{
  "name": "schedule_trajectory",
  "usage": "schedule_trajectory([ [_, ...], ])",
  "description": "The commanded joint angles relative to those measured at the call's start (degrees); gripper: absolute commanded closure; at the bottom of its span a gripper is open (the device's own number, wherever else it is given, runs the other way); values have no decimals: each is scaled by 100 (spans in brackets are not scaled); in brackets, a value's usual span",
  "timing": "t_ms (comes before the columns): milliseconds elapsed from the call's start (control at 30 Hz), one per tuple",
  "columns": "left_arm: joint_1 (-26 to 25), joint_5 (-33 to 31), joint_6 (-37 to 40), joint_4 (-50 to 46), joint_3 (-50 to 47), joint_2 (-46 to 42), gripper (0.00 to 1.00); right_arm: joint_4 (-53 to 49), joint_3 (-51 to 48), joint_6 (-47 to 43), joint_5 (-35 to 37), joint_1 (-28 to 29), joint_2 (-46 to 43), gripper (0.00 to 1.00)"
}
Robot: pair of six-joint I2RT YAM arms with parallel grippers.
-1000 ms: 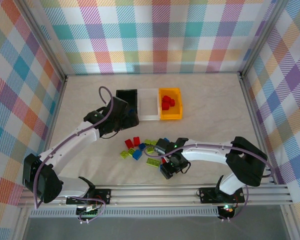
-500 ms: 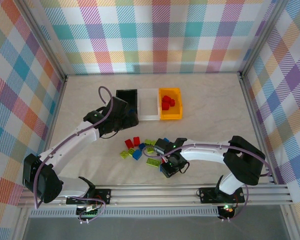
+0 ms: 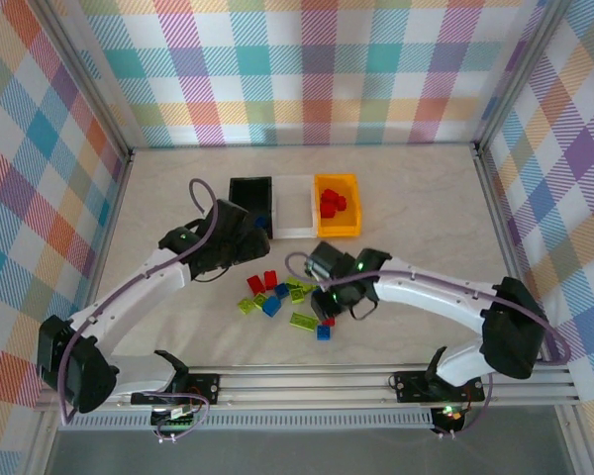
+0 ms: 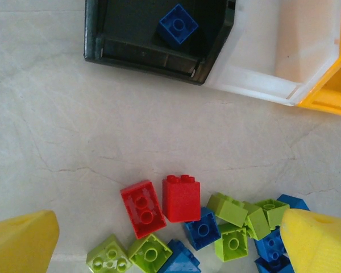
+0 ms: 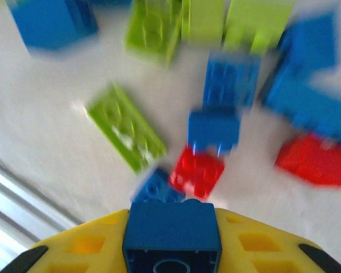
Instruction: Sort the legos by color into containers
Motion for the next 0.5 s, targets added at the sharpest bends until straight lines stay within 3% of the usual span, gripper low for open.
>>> schedule_trajectory([
  [0, 65, -135, -170, -126, -260, -338, 0, 464, 1012, -299, 106, -400, 509, 65],
  [200, 79, -137, -276, -278, -607, -726, 0, 794, 3347, -380, -286, -961, 2334, 66],
  [467, 88, -100, -359, -409, -922, -1108, 0, -605, 8043, -336, -307, -1073, 5550, 65],
])
